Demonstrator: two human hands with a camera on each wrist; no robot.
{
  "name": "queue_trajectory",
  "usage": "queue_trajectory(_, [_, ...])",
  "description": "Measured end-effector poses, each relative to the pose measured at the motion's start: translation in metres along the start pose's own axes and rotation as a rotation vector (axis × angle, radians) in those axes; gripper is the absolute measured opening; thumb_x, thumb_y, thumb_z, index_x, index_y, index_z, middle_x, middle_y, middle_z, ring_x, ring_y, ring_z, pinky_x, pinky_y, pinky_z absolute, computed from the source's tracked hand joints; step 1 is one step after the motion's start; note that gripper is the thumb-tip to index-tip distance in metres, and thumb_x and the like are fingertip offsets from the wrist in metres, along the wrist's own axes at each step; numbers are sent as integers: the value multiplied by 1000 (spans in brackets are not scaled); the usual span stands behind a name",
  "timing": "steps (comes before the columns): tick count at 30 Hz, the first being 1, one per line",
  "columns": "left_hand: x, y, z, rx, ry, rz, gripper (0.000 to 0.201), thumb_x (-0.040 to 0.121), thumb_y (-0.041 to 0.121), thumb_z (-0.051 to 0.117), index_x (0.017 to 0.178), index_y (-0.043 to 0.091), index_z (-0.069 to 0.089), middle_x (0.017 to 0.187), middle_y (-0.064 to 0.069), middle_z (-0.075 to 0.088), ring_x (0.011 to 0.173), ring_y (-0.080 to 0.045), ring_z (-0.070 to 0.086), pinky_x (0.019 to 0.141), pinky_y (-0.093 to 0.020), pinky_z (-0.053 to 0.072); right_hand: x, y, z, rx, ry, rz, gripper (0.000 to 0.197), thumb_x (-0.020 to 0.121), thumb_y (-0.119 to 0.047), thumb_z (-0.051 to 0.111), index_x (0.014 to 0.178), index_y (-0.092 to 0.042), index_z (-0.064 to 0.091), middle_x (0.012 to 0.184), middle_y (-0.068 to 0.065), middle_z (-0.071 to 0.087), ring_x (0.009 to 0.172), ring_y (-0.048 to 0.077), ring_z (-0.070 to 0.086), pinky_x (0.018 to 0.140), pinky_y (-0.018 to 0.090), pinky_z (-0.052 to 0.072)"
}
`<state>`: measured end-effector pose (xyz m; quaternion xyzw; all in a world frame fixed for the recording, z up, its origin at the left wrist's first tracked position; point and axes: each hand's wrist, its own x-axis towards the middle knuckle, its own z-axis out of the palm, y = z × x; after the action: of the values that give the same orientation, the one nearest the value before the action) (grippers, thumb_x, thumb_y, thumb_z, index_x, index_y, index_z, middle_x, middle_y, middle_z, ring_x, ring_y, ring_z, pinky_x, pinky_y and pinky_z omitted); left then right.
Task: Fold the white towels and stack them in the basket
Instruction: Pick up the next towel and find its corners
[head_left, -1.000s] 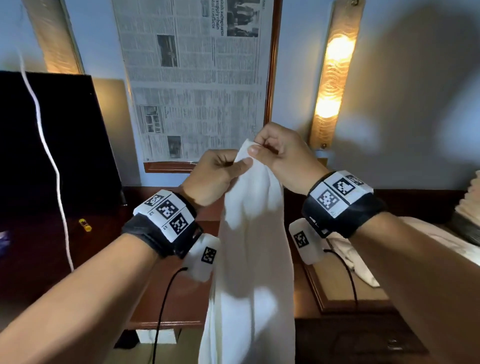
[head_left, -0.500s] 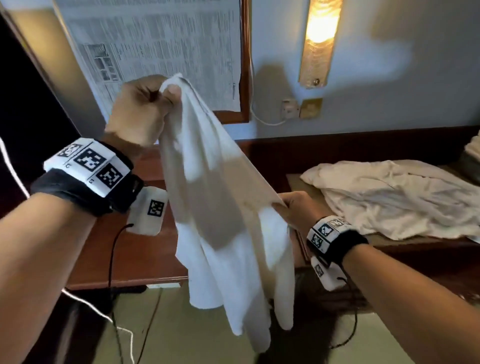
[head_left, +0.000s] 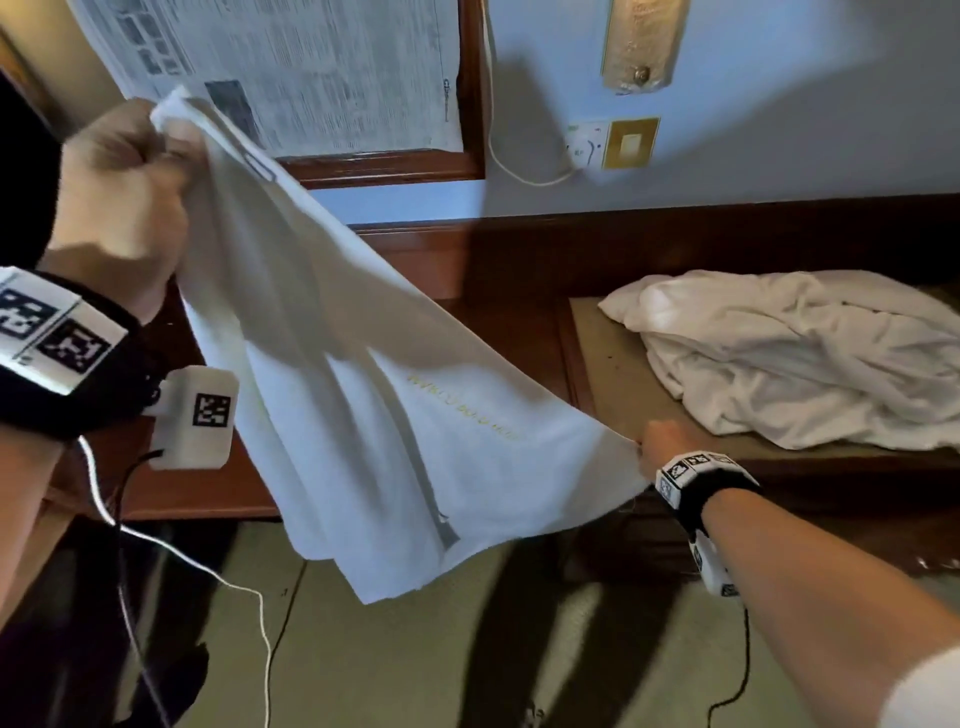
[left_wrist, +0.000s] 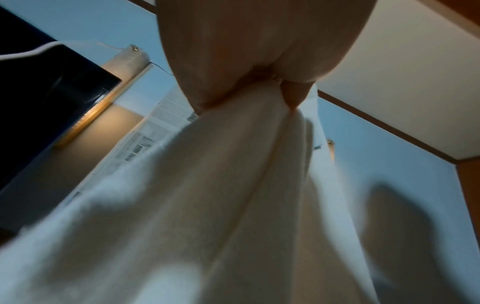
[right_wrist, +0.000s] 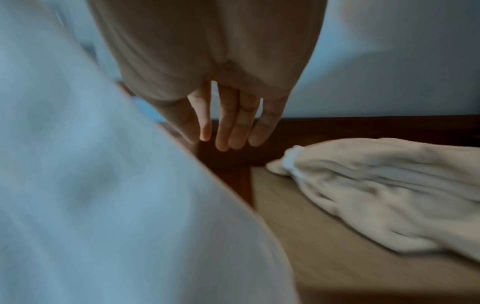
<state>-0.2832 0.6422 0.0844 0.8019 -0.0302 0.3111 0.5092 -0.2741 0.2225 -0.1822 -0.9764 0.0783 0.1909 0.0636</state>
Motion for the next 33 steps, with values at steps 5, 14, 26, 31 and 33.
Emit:
queue_trajectory(5, [-10,11,34,20,-178,102,30,104,27,53,74,22,57,69,20,55,67,3,46,65,-18,39,-9,-78,-49,387,382,-461,14,84,-9,61,87,-10,75,89,7,71,84,26,66,73,32,51])
queue_trajectory(14, [-27,21,64,36,-554,196,30,101,15,50,94,-13,59,101,-15,74,91,-19,66,91,-39,51,-99,-193,-144,950,622,-872,29,86,-38,62,77,-11,64,66,1,57,63,19,50,64,31,44])
queue_trajectory(26, [-19,6,16,121,-525,133,31,99,14,55,73,-1,50,60,1,42,49,-3,35,49,-23,30,-126,-218,-93,1223,171,-791,28,95,-23,63,83,3,62,64,0,56,57,8,48,55,23,39])
queue_trajectory(31, [-20,-22,-16,338,-576,200,39,103,23,56,65,20,48,62,7,47,52,2,44,56,-18,35,-109,-171,-14,1058,194,-566,31,90,-16,70,62,-9,58,61,1,41,60,13,34,59,30,30])
queue_trajectory(33, [-18,-33,-23,335,-561,176,36,103,26,56,68,17,51,67,5,48,53,0,44,54,-17,36,-112,-160,14,972,165,-547,37,90,-22,71,57,-21,53,61,0,40,61,16,35,60,35,30])
